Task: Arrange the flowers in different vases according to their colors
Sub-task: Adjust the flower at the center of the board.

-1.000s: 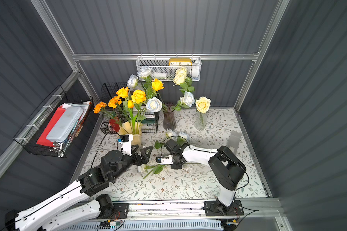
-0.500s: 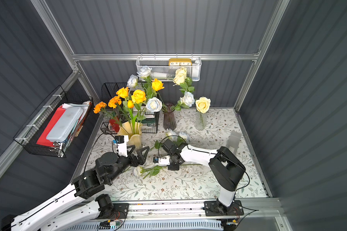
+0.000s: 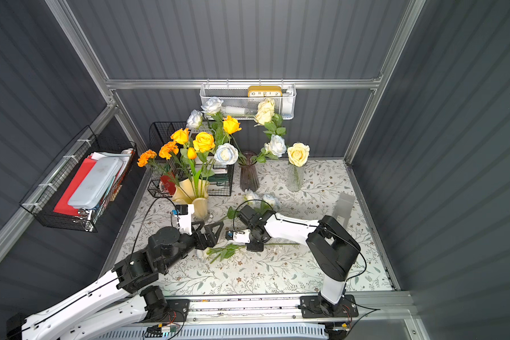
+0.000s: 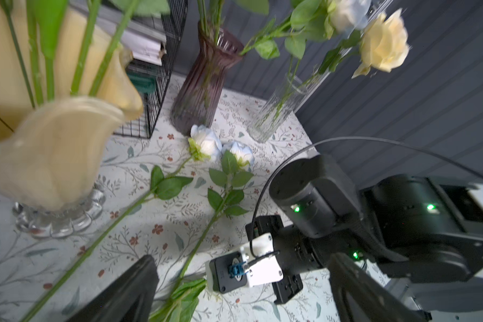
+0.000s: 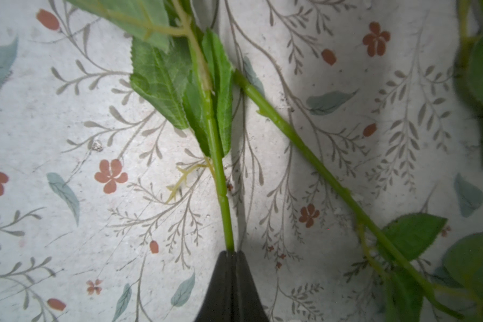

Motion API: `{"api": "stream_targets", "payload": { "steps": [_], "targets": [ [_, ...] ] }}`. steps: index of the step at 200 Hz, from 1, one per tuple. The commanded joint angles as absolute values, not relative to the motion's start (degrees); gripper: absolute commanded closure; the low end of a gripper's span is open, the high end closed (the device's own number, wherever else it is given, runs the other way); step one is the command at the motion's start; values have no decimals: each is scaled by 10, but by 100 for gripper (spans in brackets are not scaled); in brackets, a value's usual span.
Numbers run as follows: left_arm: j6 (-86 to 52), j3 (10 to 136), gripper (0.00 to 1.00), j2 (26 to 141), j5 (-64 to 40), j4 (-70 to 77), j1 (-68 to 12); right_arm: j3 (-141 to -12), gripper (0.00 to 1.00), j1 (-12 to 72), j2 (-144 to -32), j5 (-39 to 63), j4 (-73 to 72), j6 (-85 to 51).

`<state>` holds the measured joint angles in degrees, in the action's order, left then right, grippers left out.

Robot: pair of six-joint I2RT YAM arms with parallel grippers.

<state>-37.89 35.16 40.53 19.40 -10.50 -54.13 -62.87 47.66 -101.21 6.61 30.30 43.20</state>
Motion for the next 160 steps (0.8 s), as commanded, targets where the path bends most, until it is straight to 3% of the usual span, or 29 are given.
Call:
{"api": "stream_targets", "payload": {
  "steps": [1, 51, 76, 96, 160],
  "targets": [
    [-438, 323, 1, 401, 162, -78, -543, -636, 100, 473, -1032, 69, 318, 422],
    [-421, 347, 1, 381, 184, -102, -543, -630, 100, 469, -1028, 64, 316, 423],
    [-409, 358, 1, 393, 195, -118, -543, -626, 80, 464, -1016, 47, 313, 414],
    [-407, 355, 1, 392, 191, -110, -543, -618, 70, 451, -995, 37, 317, 410],
    [-398, 346, 1, 398, 174, -92, -543, -550, 59, 379, -857, -73, 358, 446]
  ]
}}
